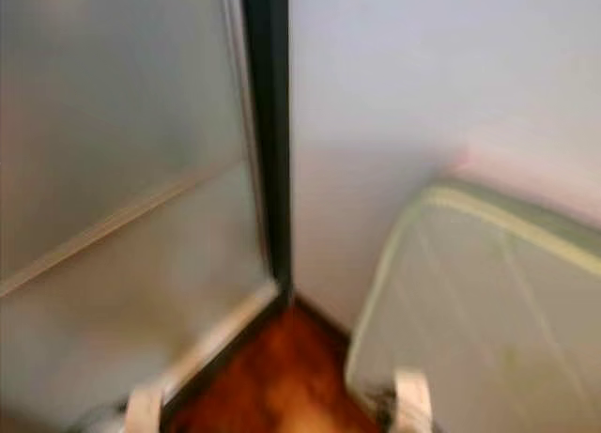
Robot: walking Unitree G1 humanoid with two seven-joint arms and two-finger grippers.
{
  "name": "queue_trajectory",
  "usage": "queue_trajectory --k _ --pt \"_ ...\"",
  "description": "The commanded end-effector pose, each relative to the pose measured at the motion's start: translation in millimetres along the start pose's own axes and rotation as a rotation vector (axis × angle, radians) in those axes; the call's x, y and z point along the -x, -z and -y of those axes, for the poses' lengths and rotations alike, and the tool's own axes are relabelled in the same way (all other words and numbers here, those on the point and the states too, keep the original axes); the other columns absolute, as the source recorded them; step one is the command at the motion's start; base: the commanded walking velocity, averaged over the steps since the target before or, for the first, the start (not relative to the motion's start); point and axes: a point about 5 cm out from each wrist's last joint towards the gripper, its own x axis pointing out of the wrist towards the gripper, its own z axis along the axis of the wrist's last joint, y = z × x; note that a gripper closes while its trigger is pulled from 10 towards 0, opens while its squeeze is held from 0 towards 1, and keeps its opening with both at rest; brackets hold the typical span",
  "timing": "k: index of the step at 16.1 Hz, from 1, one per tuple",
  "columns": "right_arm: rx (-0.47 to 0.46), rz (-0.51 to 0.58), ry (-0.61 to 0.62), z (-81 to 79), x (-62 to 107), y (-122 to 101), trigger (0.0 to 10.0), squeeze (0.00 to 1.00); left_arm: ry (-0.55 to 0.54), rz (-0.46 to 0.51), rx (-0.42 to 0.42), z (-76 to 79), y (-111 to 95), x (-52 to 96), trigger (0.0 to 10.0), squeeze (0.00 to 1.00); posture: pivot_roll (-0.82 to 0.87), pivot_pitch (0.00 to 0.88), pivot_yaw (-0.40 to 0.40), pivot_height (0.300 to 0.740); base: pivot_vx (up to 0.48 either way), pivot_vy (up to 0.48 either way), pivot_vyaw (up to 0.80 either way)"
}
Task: Clean up the room
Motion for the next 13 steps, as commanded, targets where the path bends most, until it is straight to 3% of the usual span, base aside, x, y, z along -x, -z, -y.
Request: queue_trajectory --k 1,13 --pt "-0.213 0.017 -0.078 33.0 3.4 -13.5 10.0 0.00 0.049 -0.035 -0.040 -5.1 -18.1 -4.6 10.0 0.00 0.08 0.000 -0.012 0.740 -0.266 0.000 0.00" --pt "-0.218 0.019 -0.086 33.3 3.2 -15.3 10.0 0.00 0.058 -0.036 -0.046 -4.3 -19.7 -5.0 10.0 0.00 0.08 0.000 -0.015 0.740 -0.248 0.000 0.00"
